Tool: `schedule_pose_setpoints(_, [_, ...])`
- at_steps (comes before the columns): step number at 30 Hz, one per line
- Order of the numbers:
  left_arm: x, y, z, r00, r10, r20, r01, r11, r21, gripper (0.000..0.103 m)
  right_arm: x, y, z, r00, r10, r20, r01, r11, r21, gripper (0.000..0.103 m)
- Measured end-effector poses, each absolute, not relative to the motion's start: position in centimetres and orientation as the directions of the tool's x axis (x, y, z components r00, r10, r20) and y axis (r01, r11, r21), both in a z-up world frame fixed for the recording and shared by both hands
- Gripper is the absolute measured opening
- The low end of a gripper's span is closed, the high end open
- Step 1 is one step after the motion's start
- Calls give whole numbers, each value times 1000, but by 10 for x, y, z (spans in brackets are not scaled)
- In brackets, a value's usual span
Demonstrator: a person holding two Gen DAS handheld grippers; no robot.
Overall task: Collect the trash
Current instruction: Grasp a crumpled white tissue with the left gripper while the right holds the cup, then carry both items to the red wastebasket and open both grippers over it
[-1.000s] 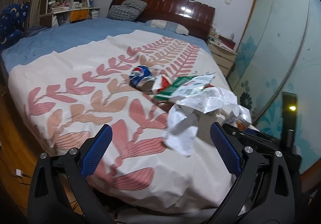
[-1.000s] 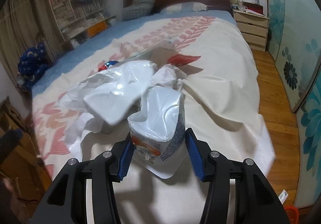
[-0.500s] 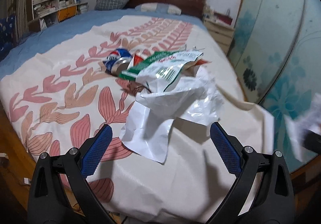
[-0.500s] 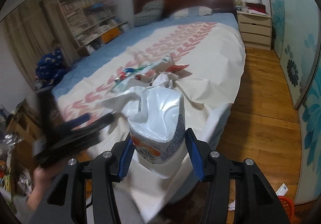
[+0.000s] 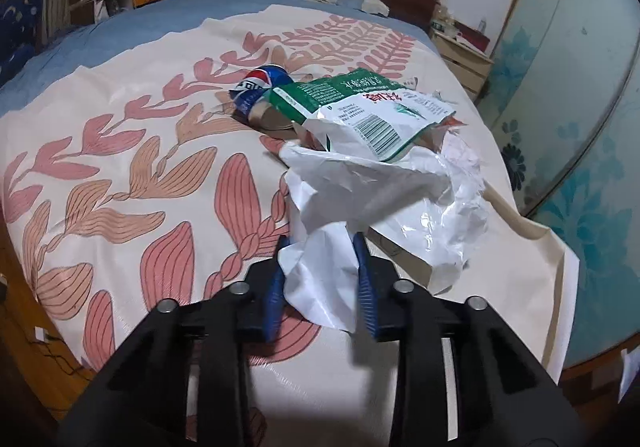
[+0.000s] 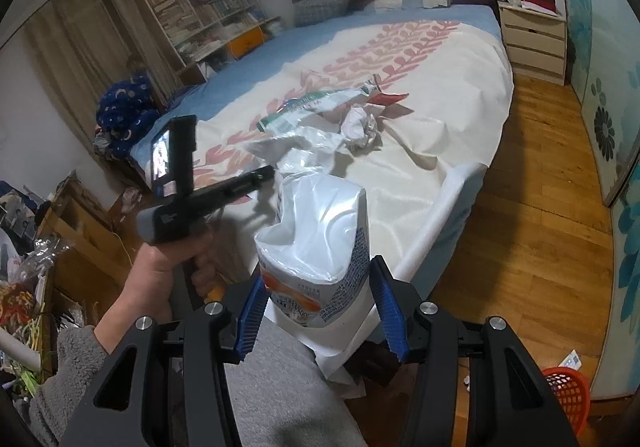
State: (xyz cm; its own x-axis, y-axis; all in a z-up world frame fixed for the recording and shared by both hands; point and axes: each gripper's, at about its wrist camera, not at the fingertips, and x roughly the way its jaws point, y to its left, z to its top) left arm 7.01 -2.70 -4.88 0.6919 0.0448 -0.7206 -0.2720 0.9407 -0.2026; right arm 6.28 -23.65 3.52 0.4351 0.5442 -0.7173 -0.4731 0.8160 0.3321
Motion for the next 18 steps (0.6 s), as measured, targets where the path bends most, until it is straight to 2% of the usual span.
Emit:
schedule_pose_setpoints(4, [60, -27, -37, 727, 38, -685, -265, 937, -228, 12, 58, -239, 43, 450, 544, -708, -479, 816, 323, 51])
schedule_pose_setpoints(8, [41, -26, -19, 772, 46, -634, -251, 938, -238, 9, 51, -240, 55, 467, 550, -693, -493, 812, 313, 51])
schedule_pose_setpoints(12, [15, -28, 6, 804, 114, -584, -277, 940, -198, 9, 42, -246, 75, 496, 564, -660, -511, 804, 304, 51])
schedule_pose_setpoints(18, [-27, -50, 72, 846, 203, -493, -318, 935, -160, 9, 24, -273, 124, 586, 587, -558, -536, 798, 276, 51])
